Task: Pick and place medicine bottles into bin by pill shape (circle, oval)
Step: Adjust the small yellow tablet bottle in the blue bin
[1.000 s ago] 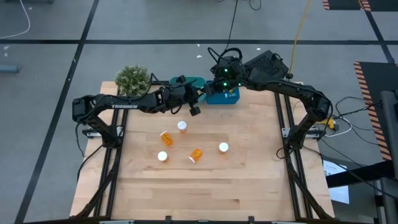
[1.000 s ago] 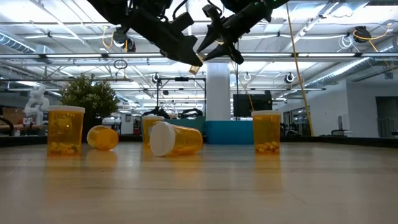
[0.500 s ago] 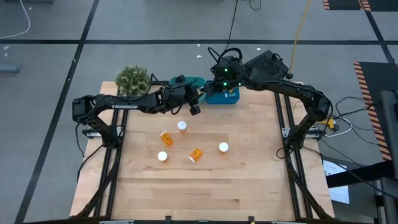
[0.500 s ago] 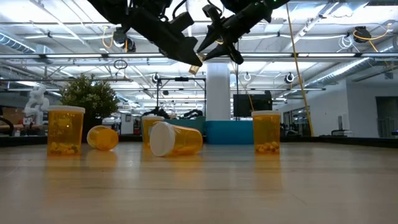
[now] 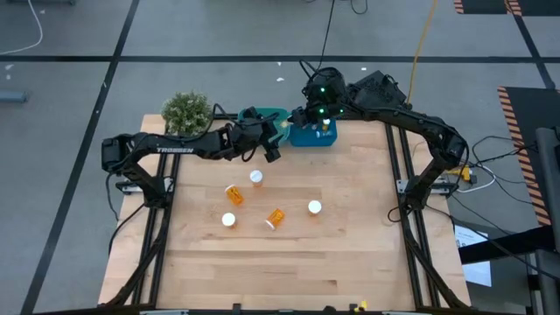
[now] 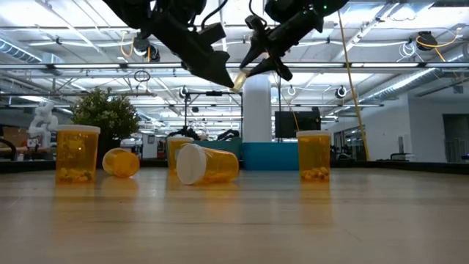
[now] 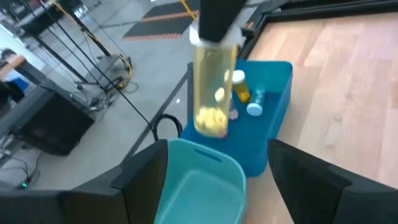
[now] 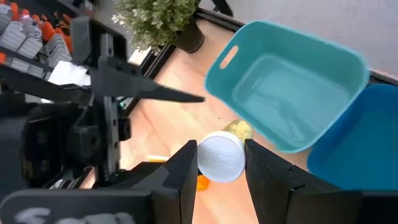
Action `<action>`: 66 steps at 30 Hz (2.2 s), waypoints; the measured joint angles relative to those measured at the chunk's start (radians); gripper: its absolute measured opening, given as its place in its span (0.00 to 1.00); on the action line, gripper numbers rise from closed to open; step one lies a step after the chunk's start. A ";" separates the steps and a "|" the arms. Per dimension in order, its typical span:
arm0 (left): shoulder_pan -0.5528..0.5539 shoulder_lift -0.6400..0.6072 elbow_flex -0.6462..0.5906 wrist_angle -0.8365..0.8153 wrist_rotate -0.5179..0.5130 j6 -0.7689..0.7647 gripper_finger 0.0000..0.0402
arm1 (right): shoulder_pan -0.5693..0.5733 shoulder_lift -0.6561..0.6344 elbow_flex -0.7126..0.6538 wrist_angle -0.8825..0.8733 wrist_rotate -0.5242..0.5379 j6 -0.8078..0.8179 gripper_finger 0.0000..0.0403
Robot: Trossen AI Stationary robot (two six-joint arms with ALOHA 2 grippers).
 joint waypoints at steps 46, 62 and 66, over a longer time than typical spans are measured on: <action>-0.040 -0.164 0.000 -0.231 0.039 -0.501 0.70 | -0.096 0.236 0.000 -0.199 0.173 -0.417 0.28; -0.042 -0.164 0.000 -0.230 0.043 -0.496 0.70 | -0.065 0.273 0.000 -0.103 0.241 -0.467 0.28; -0.041 -0.164 0.000 -0.229 0.042 -0.479 0.70 | -0.063 0.288 0.001 -0.091 0.241 -0.467 0.28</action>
